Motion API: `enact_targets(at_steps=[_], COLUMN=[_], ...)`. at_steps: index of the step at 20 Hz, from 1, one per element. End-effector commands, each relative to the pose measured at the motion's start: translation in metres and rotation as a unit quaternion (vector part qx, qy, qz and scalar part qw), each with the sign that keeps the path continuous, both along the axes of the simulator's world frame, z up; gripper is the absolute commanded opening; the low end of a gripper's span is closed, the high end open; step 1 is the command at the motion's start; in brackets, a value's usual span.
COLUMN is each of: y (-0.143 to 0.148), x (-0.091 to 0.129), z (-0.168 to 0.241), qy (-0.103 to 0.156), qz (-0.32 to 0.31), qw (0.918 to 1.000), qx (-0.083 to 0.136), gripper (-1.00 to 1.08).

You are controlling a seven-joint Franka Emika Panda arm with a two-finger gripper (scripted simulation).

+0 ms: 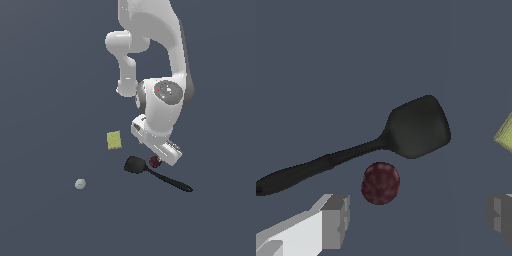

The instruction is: Pick up a designated object from a clutter of objects.

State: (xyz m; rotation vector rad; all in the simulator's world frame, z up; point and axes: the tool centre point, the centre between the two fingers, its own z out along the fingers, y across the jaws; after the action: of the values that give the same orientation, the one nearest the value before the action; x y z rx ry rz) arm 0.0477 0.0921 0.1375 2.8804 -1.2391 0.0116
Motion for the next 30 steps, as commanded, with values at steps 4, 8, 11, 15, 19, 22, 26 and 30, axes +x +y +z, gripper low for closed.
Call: enact_targets(at_steps=[4, 8, 11, 15, 19, 22, 26, 30], y=[0.018, 0.027, 0.032, 0.036, 0.038, 0.038, 0.038, 0.038], x=[0.0, -0.002, -0.002, -0.003, -0.004, -0.004, -0.004, -0.005], z=[-0.027, -0.042, -0.05, -0.057, -0.059, -0.06, -0.071, -0.091], qy=[0.001, 0.001, 0.001, 0.002, 0.002, 0.002, 0.002, 0.002], qz=[-0.052, -0.079, -0.094, -0.106, -0.111, -0.109, -0.109, -0.11], qw=[0.9987, 0.9969, 0.9956, 0.9943, 0.9939, 0.9941, 0.994, 0.994], qx=[0.002, 0.003, 0.004, 0.004, 0.004, 0.004, 0.004, 0.004], gripper=[1.0, 1.0, 1.0, 1.0, 1.0, 1.0, 1.0, 1.0])
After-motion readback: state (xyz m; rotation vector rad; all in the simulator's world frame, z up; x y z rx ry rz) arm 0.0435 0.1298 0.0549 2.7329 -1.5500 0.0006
